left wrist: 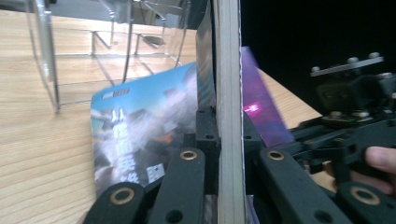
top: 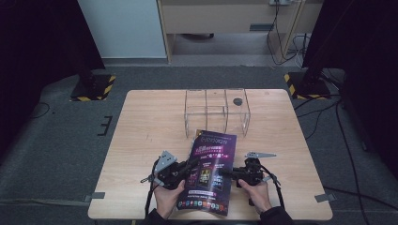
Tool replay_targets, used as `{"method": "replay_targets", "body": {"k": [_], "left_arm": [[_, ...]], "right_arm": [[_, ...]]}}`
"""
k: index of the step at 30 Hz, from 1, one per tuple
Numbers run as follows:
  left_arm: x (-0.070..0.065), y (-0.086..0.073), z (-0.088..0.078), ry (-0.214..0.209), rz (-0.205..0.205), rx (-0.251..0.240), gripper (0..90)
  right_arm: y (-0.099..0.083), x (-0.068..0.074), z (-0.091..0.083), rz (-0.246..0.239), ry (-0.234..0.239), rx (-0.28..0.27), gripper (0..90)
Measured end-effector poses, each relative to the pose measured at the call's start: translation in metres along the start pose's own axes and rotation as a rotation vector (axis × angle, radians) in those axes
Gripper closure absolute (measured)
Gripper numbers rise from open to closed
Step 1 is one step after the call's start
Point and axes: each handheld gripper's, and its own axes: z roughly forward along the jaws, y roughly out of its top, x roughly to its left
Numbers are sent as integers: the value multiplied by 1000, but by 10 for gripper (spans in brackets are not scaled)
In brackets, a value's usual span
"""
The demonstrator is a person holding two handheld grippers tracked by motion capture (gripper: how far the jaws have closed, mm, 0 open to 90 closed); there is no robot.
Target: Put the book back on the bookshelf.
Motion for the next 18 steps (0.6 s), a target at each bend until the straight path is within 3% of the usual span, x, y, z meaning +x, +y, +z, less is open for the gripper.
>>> {"method": "replay_targets", "body": {"k": [10,15,18], "left_arm": [[8,-4,3,77,1,15,802],[15,-5,2,76,-5,13,701],[19,-6,0,77,-11,6,589]], "right_arm": [[2,6,-8,22,35,-40,824],[7,10,-15,12,53,-63,842],[10,14,-20,-5,61,-69,843]]}}
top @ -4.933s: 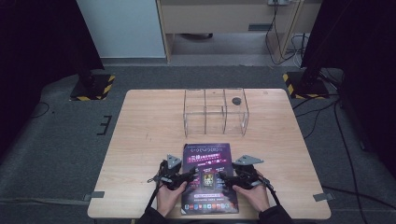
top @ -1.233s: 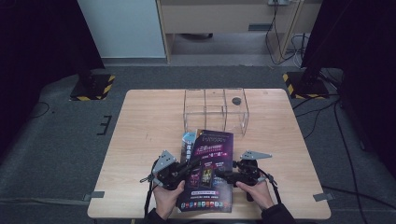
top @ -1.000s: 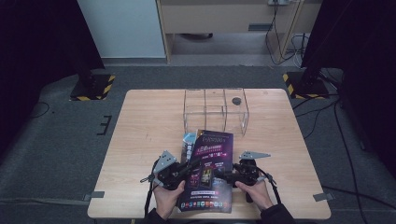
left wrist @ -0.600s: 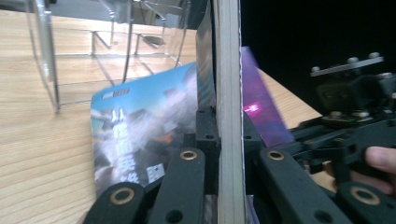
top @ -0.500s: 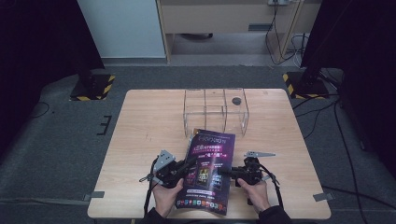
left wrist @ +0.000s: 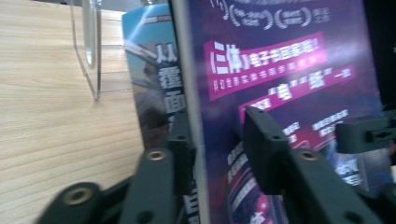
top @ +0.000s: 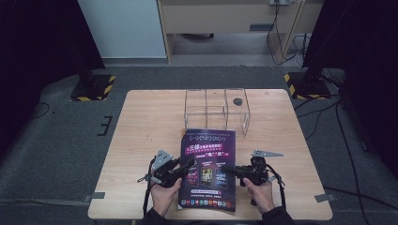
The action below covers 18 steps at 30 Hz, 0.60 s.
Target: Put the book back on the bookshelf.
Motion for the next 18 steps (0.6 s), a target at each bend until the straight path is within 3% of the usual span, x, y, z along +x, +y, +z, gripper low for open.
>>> {"method": "replay_targets", "body": {"k": [7,13,18], "left_arm": [[10,-1,-6,58,4,-24,462],[18,-1,-13,122,16,-27,368],[28,-4,-16,182,12,3,328]], "right_arm": [[8,10,-7,-43,8,-22,844],[17,15,-18,-79,-39,-64,844],[27,22,-28,-109,-61,-109,844]]}}
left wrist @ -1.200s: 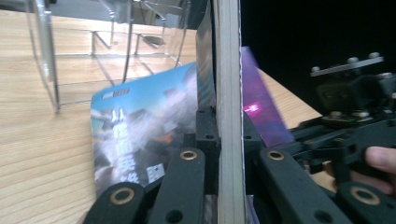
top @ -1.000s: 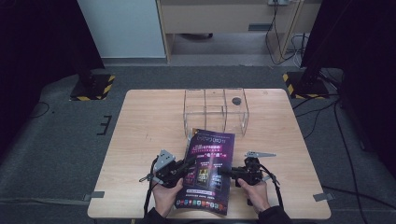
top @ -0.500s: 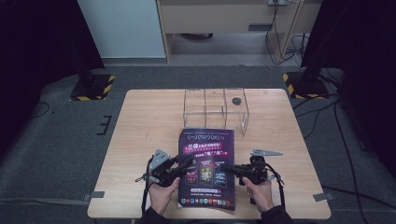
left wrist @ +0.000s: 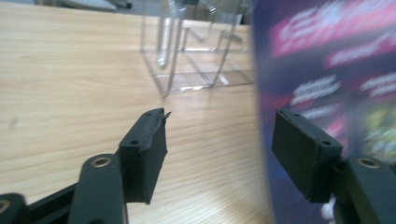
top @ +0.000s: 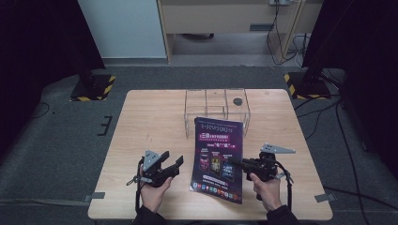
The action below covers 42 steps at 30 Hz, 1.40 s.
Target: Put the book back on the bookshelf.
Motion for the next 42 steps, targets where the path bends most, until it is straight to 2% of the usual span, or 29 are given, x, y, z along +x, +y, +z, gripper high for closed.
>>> {"method": "replay_targets", "body": {"k": [3,4,6,7,12,13,16,21,26,31,36,42], "left_arm": [[9,-5,0,42,6,31,293],[9,-5,0,42,6,31,287],[14,-8,0,60,-1,45,273],[20,-11,1,78,-7,59,265],[29,-15,4,116,-15,89,237],[33,-18,6,146,-10,104,227],[36,-20,8,167,-7,126,222],[40,-25,15,197,20,181,203],[43,-29,20,199,29,218,188],[45,-32,25,233,53,252,183],[45,-32,27,252,58,277,176],[41,-32,30,276,96,305,134]], "right_arm": [[12,3,-8,-21,-37,-51,844],[14,3,-10,-30,-49,-61,844],[17,4,-11,-37,-59,-72,844],[23,5,-14,-53,-79,-90,843],[36,9,-18,-84,-116,-119,843],[42,11,-20,-99,-138,-133,843],[46,12,-21,-106,-151,-149,844],[60,16,-25,-129,-177,-197,844],[71,20,-28,-158,-206,-228,843],[84,22,-29,-179,-231,-267,844],[91,22,-29,-193,-257,-277,843],[100,19,-31,-205,-280,-297,843]]}}
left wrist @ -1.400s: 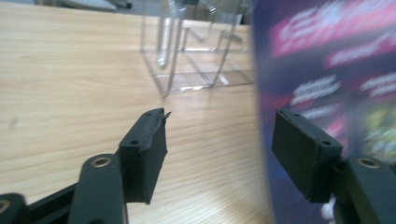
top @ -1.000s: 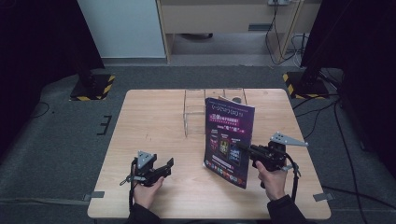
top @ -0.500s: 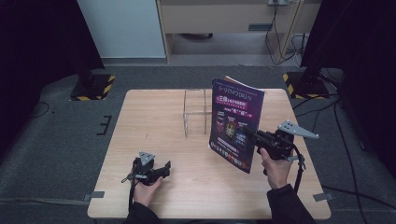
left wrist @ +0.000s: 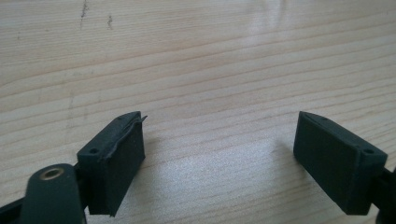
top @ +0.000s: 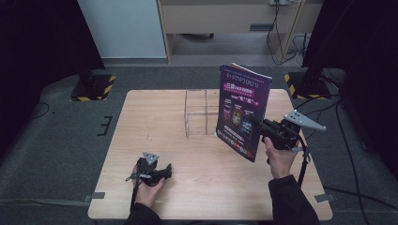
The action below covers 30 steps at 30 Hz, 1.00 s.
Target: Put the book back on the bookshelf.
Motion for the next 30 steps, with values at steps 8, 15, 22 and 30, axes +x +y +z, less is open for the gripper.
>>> {"method": "replay_targets", "body": {"k": [8,15,22,30], "left_arm": [[0,0,1,2,-4,3,116],[0,1,1,0,-5,5,110],[0,1,1,-2,-5,5,107],[0,1,2,-4,-5,6,102]], "right_arm": [[10,-3,1,-19,-42,-25,843],[19,-11,1,-20,-84,-62,843],[28,-18,0,-24,-122,-85,843],[35,-26,1,-29,-161,-102,843]]}}
